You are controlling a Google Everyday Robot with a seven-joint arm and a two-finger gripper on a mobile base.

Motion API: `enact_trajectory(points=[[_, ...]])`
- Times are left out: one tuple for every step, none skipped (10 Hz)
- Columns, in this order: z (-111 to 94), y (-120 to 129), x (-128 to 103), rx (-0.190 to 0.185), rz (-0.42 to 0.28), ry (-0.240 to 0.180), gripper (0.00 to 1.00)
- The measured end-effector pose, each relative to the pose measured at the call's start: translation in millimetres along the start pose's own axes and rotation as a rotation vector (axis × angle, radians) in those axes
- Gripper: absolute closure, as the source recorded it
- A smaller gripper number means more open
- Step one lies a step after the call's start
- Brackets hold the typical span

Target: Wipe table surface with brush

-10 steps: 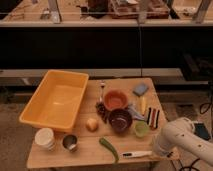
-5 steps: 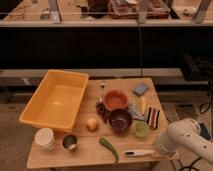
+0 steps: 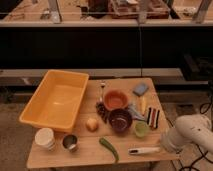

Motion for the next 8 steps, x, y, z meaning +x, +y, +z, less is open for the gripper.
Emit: enact_trajectory(points=[[-11.0,0.9,-5.2,-0.023,-0.012,0.023,1.0],[-13.6,1.7,-10.4,-0.036,-0.023,0.029,1.0],[-12.6,4.2,-13.0,-0.055,-0.034,0.017,1.0],[-11.6,5.0,-17.8,-0.074,-0.051,-0.022,1.0],[-12.9,5.4,-21.1,-0.084,-0.064,-0.048,1.0],[-13.8,6.2,-22.6,-0.093,-0.068,-0.054,1.0],[-12.0,4.5,-26.8,-0.108,-0.078,-0.063,1.0],[-8.9,3.3,-29.9,-0.121,-0.085,-0.071,1.0]])
